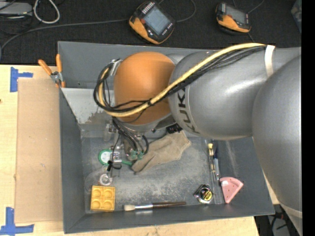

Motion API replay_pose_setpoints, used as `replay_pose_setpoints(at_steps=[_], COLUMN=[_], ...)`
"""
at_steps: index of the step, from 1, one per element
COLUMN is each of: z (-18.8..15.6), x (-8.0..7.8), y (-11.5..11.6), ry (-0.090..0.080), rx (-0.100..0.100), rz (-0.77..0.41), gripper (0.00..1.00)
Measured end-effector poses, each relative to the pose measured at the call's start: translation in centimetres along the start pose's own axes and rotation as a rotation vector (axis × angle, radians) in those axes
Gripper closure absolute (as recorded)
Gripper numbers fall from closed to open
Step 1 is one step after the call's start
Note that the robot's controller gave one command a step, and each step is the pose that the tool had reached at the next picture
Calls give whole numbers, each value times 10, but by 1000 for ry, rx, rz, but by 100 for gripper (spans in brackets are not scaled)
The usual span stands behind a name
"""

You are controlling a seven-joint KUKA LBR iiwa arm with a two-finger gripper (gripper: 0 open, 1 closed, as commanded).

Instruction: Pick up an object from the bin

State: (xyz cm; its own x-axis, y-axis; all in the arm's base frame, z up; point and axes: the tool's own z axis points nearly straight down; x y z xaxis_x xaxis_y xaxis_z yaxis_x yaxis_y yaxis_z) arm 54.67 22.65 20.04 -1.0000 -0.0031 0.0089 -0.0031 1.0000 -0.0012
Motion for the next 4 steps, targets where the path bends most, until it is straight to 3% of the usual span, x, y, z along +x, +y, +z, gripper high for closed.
replay_pose_setpoints(at_steps=[1,2,3,4], z=[-4,118,85,102], x=[-2,-42,-11,-57], y=[-2,-82,-114,-162], ry=[-7,-9,-11,-7], rx=[-1,-2,-6,-1], rz=[6,-12,-35,-98], gripper=[0,0,0,0])
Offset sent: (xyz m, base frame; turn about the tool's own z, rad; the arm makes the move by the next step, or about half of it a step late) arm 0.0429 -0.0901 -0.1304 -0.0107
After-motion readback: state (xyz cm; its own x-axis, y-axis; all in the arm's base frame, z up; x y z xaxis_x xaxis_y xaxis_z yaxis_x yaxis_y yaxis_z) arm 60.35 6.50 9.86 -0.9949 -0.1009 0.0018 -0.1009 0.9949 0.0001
